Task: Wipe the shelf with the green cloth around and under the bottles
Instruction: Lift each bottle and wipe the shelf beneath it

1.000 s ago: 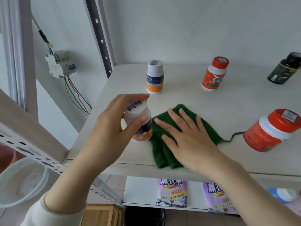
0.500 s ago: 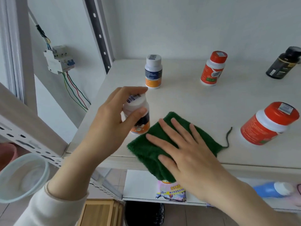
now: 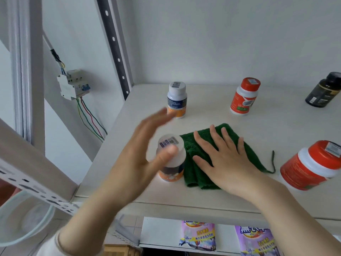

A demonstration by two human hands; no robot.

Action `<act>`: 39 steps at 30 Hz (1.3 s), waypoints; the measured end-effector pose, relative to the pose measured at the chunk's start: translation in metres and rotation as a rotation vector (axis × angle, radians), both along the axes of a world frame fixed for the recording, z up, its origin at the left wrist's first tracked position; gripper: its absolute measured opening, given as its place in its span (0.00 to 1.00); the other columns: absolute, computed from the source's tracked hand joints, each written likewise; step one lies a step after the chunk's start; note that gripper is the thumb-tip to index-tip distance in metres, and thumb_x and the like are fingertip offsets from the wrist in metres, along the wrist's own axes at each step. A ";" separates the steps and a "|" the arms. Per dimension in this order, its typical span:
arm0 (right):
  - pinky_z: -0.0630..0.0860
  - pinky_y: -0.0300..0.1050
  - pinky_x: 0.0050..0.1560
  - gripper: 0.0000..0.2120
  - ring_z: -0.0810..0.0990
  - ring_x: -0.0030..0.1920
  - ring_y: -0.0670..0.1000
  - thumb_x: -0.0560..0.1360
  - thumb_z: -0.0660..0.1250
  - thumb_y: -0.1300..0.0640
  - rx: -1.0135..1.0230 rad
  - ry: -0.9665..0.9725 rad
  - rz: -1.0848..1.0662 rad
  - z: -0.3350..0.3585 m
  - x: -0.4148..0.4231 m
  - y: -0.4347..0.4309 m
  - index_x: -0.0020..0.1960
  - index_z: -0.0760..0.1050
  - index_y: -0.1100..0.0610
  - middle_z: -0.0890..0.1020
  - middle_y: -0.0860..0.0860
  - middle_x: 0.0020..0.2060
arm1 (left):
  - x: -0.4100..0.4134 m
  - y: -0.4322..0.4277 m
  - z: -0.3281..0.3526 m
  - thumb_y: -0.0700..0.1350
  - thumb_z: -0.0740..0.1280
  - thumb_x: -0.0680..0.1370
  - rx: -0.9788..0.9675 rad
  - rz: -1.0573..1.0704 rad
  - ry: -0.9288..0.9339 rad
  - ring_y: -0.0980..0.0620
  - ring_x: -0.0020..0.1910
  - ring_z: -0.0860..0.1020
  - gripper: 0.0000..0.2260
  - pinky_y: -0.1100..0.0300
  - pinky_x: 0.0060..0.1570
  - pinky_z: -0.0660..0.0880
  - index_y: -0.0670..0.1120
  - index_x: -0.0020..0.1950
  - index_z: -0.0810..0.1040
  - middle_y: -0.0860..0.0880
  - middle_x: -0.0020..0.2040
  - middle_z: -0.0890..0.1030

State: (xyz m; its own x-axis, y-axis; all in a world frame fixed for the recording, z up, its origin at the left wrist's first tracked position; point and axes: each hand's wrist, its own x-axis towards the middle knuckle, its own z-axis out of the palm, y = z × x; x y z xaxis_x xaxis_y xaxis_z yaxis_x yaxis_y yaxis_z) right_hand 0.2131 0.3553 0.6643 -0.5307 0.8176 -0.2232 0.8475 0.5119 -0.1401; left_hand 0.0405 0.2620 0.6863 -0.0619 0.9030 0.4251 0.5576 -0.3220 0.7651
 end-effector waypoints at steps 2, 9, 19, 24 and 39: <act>0.36 0.63 0.73 0.27 0.29 0.73 0.55 0.77 0.41 0.38 0.009 -0.017 0.032 0.003 0.000 0.002 0.72 0.34 0.38 0.32 0.48 0.74 | -0.012 0.023 0.021 0.65 0.59 0.72 0.049 0.070 -0.026 0.63 0.69 0.65 0.21 0.59 0.66 0.66 0.68 0.64 0.64 0.61 0.69 0.67; 0.35 0.67 0.70 0.25 0.30 0.74 0.53 0.77 0.39 0.39 0.041 -0.024 0.016 -0.004 -0.020 0.024 0.72 0.35 0.37 0.32 0.45 0.74 | -0.023 0.132 0.026 0.52 0.66 0.74 -0.182 0.220 0.338 0.52 0.61 0.73 0.22 0.70 0.51 0.65 0.56 0.68 0.67 0.51 0.65 0.73; 0.34 0.70 0.68 0.25 0.36 0.75 0.57 0.78 0.40 0.39 0.057 0.093 -0.148 -0.012 -0.095 0.125 0.74 0.43 0.39 0.39 0.51 0.76 | -0.067 0.180 0.042 0.44 0.67 0.75 -0.028 0.393 -0.016 0.53 0.47 0.74 0.16 0.74 0.30 0.67 0.51 0.62 0.73 0.52 0.51 0.74; 0.38 0.72 0.68 0.24 0.46 0.73 0.60 0.78 0.45 0.41 0.125 0.101 -0.286 -0.010 -0.140 0.175 0.72 0.53 0.44 0.52 0.59 0.70 | -0.085 0.184 0.050 0.45 0.67 0.74 0.040 0.457 -0.040 0.53 0.48 0.74 0.16 0.81 0.32 0.67 0.52 0.62 0.73 0.54 0.52 0.74; 0.36 0.54 0.74 0.23 0.43 0.75 0.45 0.77 0.52 0.39 -0.016 0.223 0.416 -0.007 -0.119 0.109 0.71 0.55 0.36 0.48 0.42 0.76 | -0.089 0.179 0.036 0.45 0.67 0.74 0.017 0.512 -0.159 0.51 0.45 0.73 0.16 0.80 0.27 0.66 0.53 0.61 0.74 0.52 0.52 0.74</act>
